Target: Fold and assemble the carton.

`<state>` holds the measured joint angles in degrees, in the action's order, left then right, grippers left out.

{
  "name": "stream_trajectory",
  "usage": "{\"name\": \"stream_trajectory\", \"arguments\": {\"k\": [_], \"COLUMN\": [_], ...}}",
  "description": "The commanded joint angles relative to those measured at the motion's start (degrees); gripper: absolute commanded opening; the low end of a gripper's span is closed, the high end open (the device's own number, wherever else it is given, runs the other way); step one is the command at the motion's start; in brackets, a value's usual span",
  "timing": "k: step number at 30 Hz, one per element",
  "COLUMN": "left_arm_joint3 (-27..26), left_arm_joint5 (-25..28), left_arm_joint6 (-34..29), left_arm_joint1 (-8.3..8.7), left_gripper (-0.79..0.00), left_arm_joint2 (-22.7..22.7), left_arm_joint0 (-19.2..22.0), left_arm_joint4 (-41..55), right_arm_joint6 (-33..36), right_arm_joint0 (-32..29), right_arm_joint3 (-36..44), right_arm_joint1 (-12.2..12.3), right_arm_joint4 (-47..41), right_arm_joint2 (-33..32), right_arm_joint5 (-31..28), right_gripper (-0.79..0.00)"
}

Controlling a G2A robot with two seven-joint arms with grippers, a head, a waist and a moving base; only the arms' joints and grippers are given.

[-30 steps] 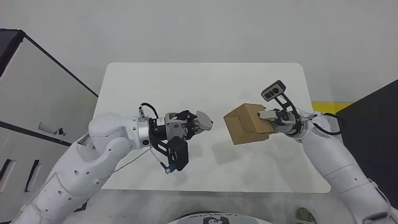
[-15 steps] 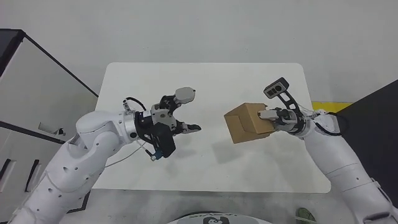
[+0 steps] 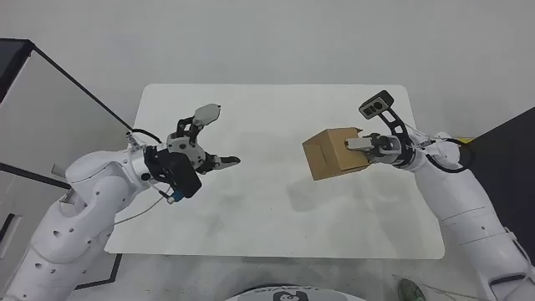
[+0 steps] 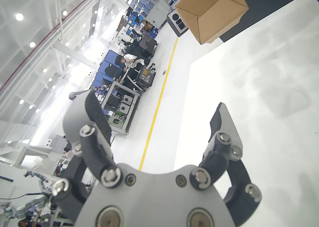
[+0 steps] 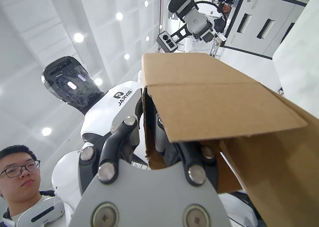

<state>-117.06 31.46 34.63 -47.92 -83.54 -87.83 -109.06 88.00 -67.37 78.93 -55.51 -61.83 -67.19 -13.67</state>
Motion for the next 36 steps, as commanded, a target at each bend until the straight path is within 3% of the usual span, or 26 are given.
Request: {"name": "stream_trajectory", "arguments": {"k": [1, 7, 15, 18, 23, 32, 36], "left_arm_joint3": [-0.01, 0.55, 6.03, 5.84, 5.84, 5.84, 5.84], "left_arm_joint5": [-0.18, -0.7, 7.09, 9.65, 9.65, 9.65, 9.65], "left_arm_joint6": [-0.02, 0.09, 4.75, 5.84, 5.84, 5.84, 5.84], "left_arm_joint1": [0.0, -0.13, 0.7, 0.98, 0.98, 0.98, 0.98], "left_gripper": [0.0, 0.0, 0.0, 0.0, 0.0, 0.0, 0.0], "left_arm_joint2": [0.06, -0.3, -9.26, -9.94, -9.94, -9.94, -9.94], "left_arm_joint0": [0.03, -0.04, 0.13, 0.16, 0.16, 0.16, 0.16], "left_arm_joint4": [-0.03, 2.43, 9.34, 8.34, 8.34, 8.34, 8.34], "right_arm_joint6": [0.0, 0.0, -3.23, -3.23, -3.62, -9.38, -10.05], "right_arm_joint0": [-0.03, -0.03, -0.83, -0.83, -0.77, 8.48, 12.94], "right_arm_joint3": [0.0, 0.0, 1.28, 1.28, 1.5, 12.31, 15.47], "right_arm_joint1": [0.01, 0.01, 0.45, 0.45, 0.46, 1.44, 1.07], "right_arm_joint4": [-0.05, -0.05, 4.33, 4.33, 4.79, 40.29, 50.86], "right_arm_joint2": [-0.01, -0.01, -2.14, -2.14, -2.16, -0.91, 2.78], "right_arm_joint5": [0.0, 0.0, -1.43, -1.43, -1.47, 1.32, 2.01], "right_gripper": [-0.785, -0.785, -0.785, -0.785, -0.785, -0.785, -0.785]}}
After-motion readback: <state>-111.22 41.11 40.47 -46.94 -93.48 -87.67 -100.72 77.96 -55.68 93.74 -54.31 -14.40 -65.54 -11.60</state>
